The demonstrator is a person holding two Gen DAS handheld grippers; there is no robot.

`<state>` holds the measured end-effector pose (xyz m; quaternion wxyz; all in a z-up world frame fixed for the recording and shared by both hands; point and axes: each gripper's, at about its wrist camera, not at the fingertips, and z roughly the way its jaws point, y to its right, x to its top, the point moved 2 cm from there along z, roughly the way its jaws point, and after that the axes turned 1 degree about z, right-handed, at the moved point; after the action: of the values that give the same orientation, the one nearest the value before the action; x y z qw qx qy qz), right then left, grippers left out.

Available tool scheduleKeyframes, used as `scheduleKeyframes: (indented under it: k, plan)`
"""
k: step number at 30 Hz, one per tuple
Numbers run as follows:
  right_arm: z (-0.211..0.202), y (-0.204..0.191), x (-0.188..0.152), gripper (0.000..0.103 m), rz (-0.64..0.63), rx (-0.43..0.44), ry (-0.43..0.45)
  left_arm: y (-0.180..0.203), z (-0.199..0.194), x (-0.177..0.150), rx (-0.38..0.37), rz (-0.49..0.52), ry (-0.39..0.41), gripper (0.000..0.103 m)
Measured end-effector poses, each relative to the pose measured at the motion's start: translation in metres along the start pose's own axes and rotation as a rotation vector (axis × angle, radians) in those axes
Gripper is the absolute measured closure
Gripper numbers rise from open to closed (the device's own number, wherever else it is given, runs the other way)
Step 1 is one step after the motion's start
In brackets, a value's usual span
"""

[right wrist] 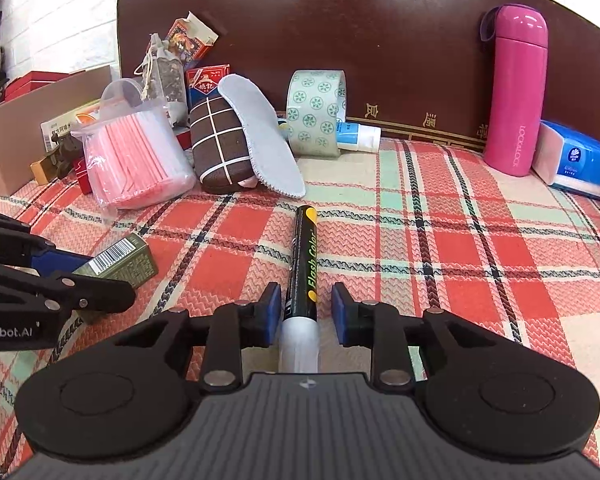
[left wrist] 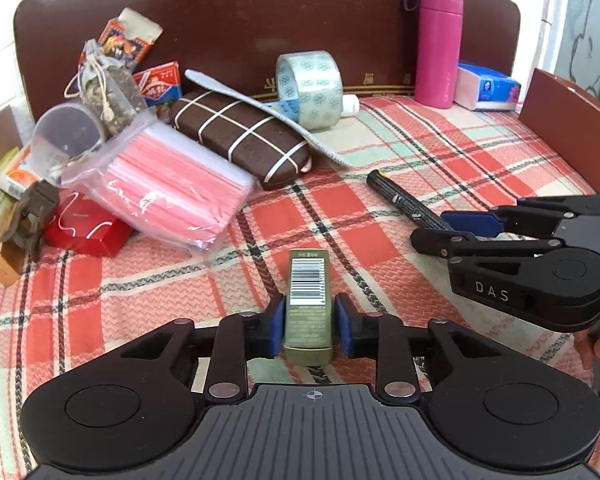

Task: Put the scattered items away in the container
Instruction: 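Grasp the small green box with the left tool while the right tool grasps the marker, then lift the green box and marker and carry both toward the cardboard box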

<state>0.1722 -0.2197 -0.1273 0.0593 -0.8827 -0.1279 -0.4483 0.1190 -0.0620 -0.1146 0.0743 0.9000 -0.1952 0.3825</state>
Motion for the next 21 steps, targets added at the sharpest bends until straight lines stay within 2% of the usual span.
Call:
scheduleKeyframes:
  k: [1, 2, 3, 4, 8, 13, 18, 21]
  plan:
    - [0.000, -0.001, 0.000, 0.071, -0.004, -0.003, 0.000, 0.002, 0.000, -0.001, 0.007, 0.011, 0.006, 0.068]
    - [0.000, -0.001, 0.000, 0.072, -0.008, -0.005, 0.001, 0.003, 0.000, -0.002, 0.011, 0.014, 0.011, 0.076]
    - [-0.001, -0.003, 0.000, 0.077, -0.011, -0.001, -0.001, 0.002, -0.001, -0.002, 0.007, 0.007, 0.011, 0.084]
    - [-0.002, -0.004, 0.000, 0.083, -0.014, 0.004, -0.003, 0.001, -0.003, -0.002, -0.005, -0.008, 0.008, 0.084]
    - [-0.012, -0.013, -0.004, 0.083, -0.026, 0.037, -0.012, -0.003, -0.013, -0.007, -0.040, -0.054, -0.001, 0.084]
    - [-0.031, -0.030, -0.007, 0.084, 0.005, 0.156, -0.037, -0.006, -0.034, -0.021, -0.056, -0.097, 0.002, 0.084]
    - [-0.051, -0.066, 0.005, 0.084, -0.046, 0.272, -0.016, -0.019, -0.069, -0.036, -0.037, -0.151, 0.040, 0.084]
    - [-0.063, -0.087, 0.012, 0.084, -0.077, 0.342, -0.003, -0.034, -0.092, -0.039, 0.005, -0.184, 0.078, 0.084]
